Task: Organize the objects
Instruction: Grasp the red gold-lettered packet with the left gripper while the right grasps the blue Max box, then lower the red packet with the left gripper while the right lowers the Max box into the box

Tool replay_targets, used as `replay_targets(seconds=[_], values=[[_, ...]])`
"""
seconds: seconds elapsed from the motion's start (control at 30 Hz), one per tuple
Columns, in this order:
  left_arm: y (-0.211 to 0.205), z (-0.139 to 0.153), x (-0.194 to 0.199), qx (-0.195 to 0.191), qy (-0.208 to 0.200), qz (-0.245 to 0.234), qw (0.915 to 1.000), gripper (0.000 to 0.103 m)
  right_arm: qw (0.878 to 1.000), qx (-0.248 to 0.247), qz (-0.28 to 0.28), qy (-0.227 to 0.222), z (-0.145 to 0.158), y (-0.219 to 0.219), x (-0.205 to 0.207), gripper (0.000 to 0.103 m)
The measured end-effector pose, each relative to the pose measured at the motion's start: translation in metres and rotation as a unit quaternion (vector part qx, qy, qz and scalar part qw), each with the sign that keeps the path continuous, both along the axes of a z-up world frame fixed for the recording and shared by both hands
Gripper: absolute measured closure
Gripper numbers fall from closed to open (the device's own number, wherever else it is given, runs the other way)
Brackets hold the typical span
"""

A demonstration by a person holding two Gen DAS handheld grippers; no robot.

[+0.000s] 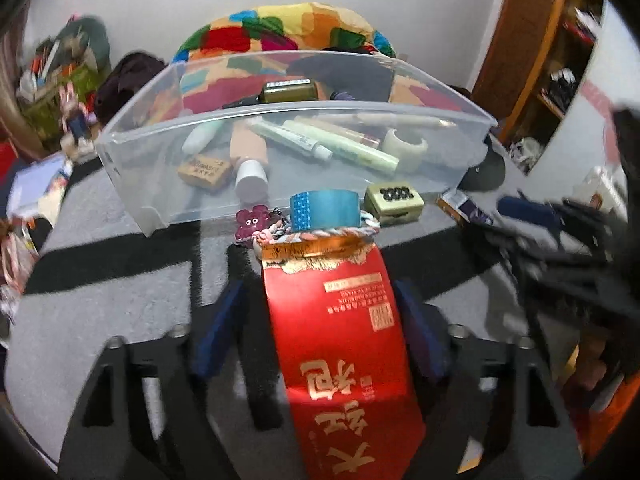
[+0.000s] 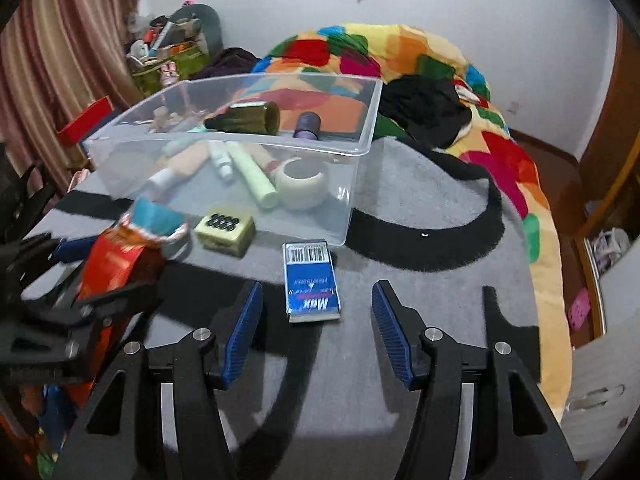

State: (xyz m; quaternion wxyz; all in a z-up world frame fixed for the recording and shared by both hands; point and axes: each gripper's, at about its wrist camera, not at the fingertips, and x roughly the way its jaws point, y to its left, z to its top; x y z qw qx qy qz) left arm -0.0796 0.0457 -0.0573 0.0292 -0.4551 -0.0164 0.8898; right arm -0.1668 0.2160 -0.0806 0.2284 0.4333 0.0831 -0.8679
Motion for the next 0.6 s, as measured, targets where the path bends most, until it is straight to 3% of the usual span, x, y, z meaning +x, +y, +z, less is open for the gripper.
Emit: replay_targets(seconds=[0.17,0.4,0.6], values=[[-0.002,0.002,0.015,-0.003,0.016,-0.021,0.9996,0.048,1.0,-0.01,0.002,-0.002,-0.004,-0.003,0.002,0.078],[-0.011,0.009,0.033,0.026,0.016,-0.03,0.9991,0.05,0.999,-0.033,0.011,-0.005,0.001,0.001,0.015,0.078],[-0.014,0.032,0.048,0.021,0.047,-0.034,0.9981,0.05,0.998,-0.063,0.019,0.006,0.017,0.005,0.03,0.078]])
